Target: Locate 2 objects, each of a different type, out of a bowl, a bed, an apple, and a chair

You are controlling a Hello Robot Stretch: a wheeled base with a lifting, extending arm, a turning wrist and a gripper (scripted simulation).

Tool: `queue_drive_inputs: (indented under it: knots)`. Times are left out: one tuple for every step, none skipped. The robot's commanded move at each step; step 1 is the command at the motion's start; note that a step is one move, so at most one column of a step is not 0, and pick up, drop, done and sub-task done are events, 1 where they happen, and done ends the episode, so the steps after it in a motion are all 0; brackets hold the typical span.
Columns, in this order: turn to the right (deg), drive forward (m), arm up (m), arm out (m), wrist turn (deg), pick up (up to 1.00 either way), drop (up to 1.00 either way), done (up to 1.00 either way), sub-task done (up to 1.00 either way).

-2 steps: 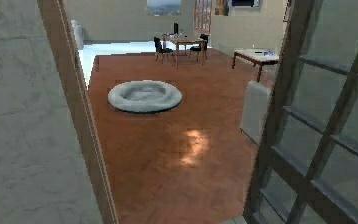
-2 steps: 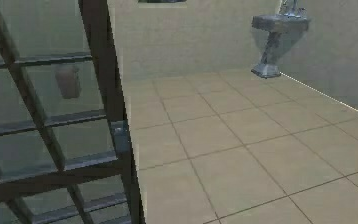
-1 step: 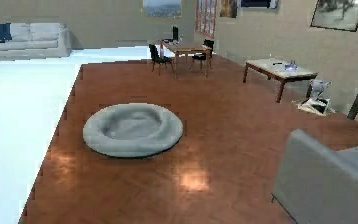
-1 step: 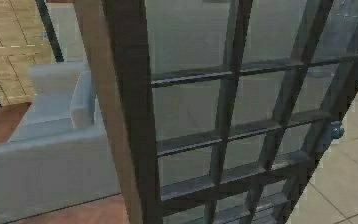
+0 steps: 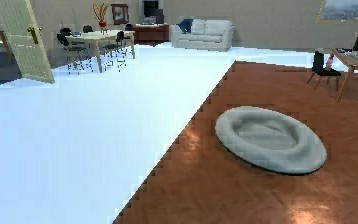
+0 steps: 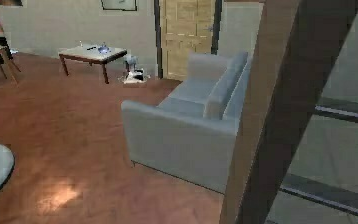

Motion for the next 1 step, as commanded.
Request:
queue_drive_inputs:
  knots:
    - [0.0, 1.00, 0.00, 0.00, 0.0, 0.00, 0.00, 0.00, 0.00]
